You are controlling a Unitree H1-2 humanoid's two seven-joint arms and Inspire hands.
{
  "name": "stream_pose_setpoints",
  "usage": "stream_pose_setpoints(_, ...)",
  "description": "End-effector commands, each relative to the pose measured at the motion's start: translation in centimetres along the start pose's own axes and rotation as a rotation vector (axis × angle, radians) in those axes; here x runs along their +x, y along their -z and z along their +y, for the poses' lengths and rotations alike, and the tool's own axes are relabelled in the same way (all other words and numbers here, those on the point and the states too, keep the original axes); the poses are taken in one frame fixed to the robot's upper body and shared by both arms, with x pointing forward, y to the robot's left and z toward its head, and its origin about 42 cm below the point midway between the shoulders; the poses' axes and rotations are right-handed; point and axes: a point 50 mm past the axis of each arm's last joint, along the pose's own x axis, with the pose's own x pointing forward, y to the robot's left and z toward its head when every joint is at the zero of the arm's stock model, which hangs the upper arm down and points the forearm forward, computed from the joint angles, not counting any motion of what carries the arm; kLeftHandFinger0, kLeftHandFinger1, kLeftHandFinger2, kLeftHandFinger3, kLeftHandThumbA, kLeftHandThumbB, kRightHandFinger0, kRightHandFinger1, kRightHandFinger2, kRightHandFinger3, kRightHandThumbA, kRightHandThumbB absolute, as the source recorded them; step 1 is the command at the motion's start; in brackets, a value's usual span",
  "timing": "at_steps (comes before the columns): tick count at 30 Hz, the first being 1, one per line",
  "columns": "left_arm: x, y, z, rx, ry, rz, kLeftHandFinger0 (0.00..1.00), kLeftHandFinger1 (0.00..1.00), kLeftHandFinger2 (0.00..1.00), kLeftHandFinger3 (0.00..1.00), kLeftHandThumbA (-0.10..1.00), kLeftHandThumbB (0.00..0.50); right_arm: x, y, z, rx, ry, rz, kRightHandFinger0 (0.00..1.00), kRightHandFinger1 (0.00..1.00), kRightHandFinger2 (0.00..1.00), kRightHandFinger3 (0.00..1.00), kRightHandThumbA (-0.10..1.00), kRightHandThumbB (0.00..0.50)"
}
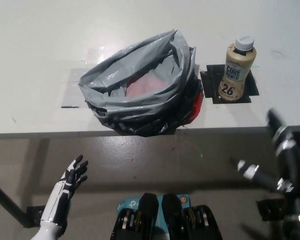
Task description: Use the right hand to pick up a bottle of protein shake and place it into a plastic bag on the left side
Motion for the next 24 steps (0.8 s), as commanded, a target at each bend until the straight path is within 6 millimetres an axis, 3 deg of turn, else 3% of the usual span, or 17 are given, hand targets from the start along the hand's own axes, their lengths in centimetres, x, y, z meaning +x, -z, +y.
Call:
stream_pose_setpoints(1,0.5,-1.7,0.4,0.01,0.014,-0.083,1.0,1.0,1.0,1.0,1.0,0.076,4.6,-4.0,-1.1,-0.006,0.106,-0.109,1.0,1.0,1.0,1.0,1.0,0.343)
stream_pose_setpoints(5,0.1,-1.7,0.4,0.009,0.012,-0.076,1.0,1.0,1.0,1.0,1.0,0.074,7.2,-5.0,-1.3,0.015,0.096,-0.093,1.0,1.0,1.0,1.0,1.0,0.365)
stream_pose_setpoints(7,0.3,-1.9,0.5,0.01,0.015,-0.089,1.0,1.0,1.0,1.0,1.0,0.072,9.5,-5.8,-0.9,0.037,0.099,-0.093,1.0,1.0,1.0,1.0,1.0,0.379)
stream_pose_setpoints(9,0.3,-1.8,0.4,-0.007,0.013,-0.08,1.0,1.0,1.0,1.0,1.0,0.096,11.4,-6.0,-0.5,0.038,0.095,-0.088,1.0,1.0,1.0,1.0,1.0,0.388)
stream_pose_setpoints(14,-0.1,-1.6,0.1,-0.011,0.009,-0.069,1.0,1.0,1.0,1.0,1.0,0.085,14.1,-4.8,1.1,0.05,0.09,-0.023,1.0,1.0,1.0,1.0,1.0,0.423)
stream_pose_setpoints(17,0.1,-1.8,0.1,-0.019,0.002,-0.078,1.0,1.0,1.0,1.0,1.0,0.095,16.0,-4.3,1.7,0.042,0.079,0.016,1.0,1.0,1.0,1.0,1.0,0.384)
stream_pose_setpoints(19,-0.2,-1.6,0.1,-0.025,0.007,-0.076,1.0,1.0,1.0,1.0,1.0,0.094,17.0,-3.8,2.0,0.043,0.077,0.049,1.0,1.0,1.0,1.0,1.0,0.44)
stream_pose_setpoints(21,-0.7,-1.4,0.2,-0.027,0.011,-0.066,1.0,1.0,1.0,1.0,1.0,0.104,17.6,-3.1,2.2,0.039,0.075,0.073,1.0,1.0,1.0,1.0,1.0,0.453)
stream_pose_setpoints(22,-0.6,-1.5,0.3,-0.025,0.011,-0.067,1.0,1.0,1.0,1.0,1.0,0.106,18.0,-3.0,2.2,0.036,0.077,0.075,1.0,1.0,1.0,1.0,1.0,0.417)
stream_pose_setpoints(23,-0.7,-1.5,0.2,-0.018,0.012,-0.063,1.0,1.0,1.0,1.0,1.0,0.108,18.5,-2.5,2.2,0.041,0.084,0.095,1.0,1.0,1.0,1.0,1.0,0.457)
stream_pose_setpoints(24,-0.7,-1.5,0.2,-0.013,0.012,-0.06,1.0,1.0,1.0,1.0,1.0,0.108,18.7,-2.1,2.1,0.046,0.088,0.107,1.0,1.0,1.0,1.0,1.0,0.458)
